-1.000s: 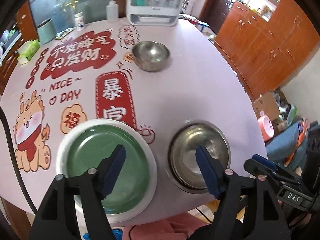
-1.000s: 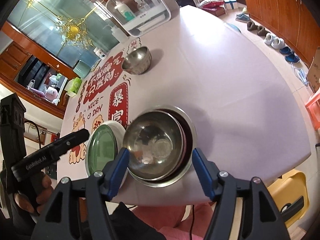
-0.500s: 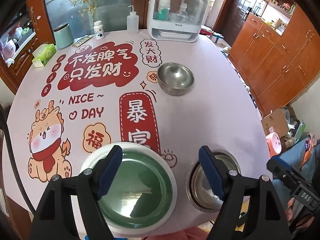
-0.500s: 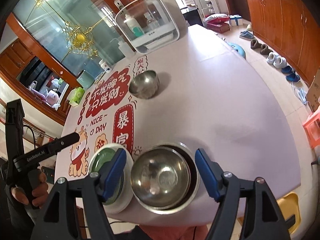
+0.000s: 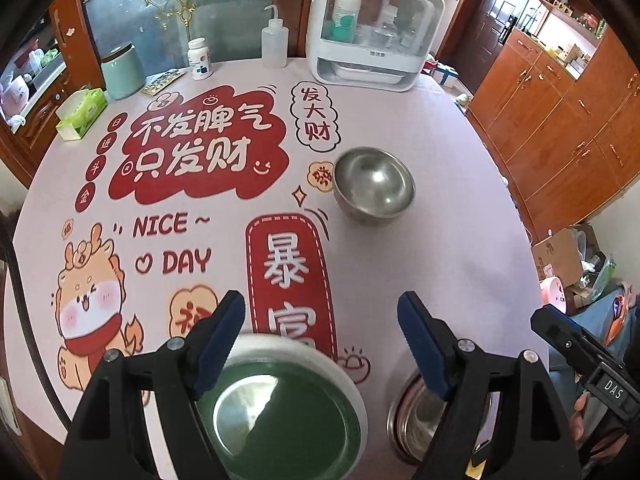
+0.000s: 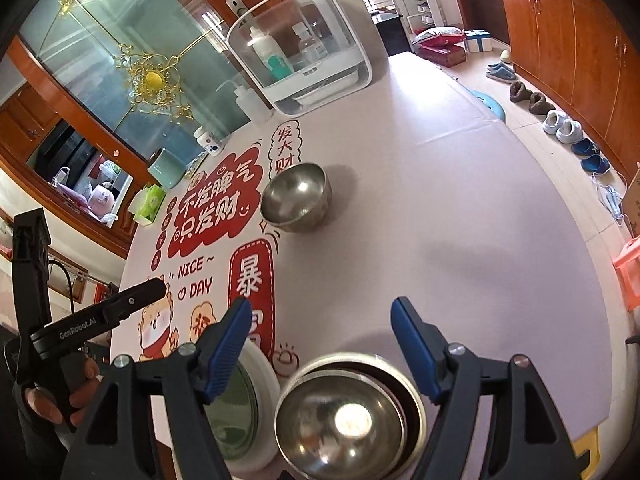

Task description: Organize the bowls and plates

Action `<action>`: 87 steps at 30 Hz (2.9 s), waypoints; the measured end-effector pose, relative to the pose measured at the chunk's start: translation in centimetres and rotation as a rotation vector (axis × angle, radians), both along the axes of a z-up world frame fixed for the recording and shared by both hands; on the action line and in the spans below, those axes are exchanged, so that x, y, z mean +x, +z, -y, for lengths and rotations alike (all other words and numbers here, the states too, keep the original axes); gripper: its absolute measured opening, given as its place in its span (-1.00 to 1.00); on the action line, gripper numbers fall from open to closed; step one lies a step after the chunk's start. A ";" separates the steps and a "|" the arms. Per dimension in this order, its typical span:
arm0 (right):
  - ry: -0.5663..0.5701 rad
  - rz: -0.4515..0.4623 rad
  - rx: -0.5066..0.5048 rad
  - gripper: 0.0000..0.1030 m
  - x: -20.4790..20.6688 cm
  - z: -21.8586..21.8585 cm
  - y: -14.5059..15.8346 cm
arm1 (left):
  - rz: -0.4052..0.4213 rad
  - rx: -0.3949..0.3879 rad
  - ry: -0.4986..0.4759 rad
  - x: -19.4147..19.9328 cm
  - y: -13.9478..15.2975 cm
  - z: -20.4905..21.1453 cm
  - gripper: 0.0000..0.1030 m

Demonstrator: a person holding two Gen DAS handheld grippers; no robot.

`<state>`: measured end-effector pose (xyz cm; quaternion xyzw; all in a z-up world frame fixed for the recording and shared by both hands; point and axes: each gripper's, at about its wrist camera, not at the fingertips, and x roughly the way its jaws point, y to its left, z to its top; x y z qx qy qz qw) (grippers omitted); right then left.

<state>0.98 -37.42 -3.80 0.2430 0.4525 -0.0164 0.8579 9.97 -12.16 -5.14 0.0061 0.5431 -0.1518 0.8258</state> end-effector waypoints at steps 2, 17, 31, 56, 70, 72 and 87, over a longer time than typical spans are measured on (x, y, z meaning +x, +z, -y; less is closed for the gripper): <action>0.002 -0.003 -0.004 0.40 1.1 0.1 0.0 | -0.007 0.003 -0.002 1.3 -0.2 0.2 0.51; 0.006 -0.021 0.003 0.40 10.6 0.7 -2.8 | -0.035 0.010 -0.076 10.3 -3.1 3.8 0.50; -0.011 -0.081 0.041 0.40 15.1 1.4 -8.5 | -0.122 0.046 -0.106 16.0 -9.4 7.2 0.50; 0.012 -0.114 0.153 -0.50 17.2 1.2 -11.8 | -0.279 -0.013 -0.054 18.0 -16.1 7.2 -0.20; -0.003 -0.128 0.160 -0.71 16.9 1.0 -11.8 | -0.297 -0.084 -0.076 17.0 -16.1 8.1 -0.78; -0.005 -0.133 0.163 -0.72 16.7 1.0 -11.8 | -0.300 -0.083 -0.079 16.8 -16.0 8.0 -0.78; -0.025 -0.077 0.176 -0.74 14.1 1.1 -8.1 | -0.260 -0.093 -0.078 14.9 -11.9 7.3 -0.79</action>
